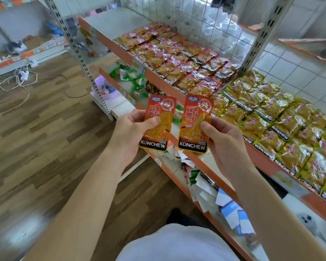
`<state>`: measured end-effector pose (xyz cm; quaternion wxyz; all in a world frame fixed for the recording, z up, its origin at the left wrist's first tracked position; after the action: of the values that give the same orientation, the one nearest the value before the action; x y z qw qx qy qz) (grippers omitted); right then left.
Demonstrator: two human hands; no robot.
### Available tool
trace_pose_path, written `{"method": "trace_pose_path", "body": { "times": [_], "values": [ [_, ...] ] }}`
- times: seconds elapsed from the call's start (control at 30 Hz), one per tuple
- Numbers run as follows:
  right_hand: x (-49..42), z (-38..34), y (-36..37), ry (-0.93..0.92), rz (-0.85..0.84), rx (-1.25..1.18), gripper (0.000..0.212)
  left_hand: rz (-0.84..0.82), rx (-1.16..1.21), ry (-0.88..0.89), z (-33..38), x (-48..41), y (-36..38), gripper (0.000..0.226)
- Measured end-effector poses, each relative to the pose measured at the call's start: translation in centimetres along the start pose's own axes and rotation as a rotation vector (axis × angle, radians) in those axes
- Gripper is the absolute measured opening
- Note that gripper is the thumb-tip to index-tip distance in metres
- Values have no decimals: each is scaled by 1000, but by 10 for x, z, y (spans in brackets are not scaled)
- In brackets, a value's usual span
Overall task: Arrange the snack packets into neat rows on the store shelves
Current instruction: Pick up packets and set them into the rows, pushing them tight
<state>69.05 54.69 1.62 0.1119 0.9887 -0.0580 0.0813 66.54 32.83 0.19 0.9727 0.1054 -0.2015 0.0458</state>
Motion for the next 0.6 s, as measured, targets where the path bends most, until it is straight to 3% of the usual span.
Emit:
{"method": "trace_pose_path", "body": {
  "times": [0.27,0.6],
  "values": [
    [-29,-10,3,-43,123,55,9,-20,-48,8,13,-35,8,26],
    [-62,-5,67,-168,351,153,11,-50,-24,-39,46,-104,-47,17]
  ]
}}
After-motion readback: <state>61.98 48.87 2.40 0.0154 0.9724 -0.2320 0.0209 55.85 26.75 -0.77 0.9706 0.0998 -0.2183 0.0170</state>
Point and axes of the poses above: each hand's wrist, its own x-axis away from the middle knuckle, its own y-axis out of the palm, z = x × y, the point moved 8 cm from there along -x, towards the middle knuckle, and after that the axes turned 4 degrees about -y, right-handed, at the moved point
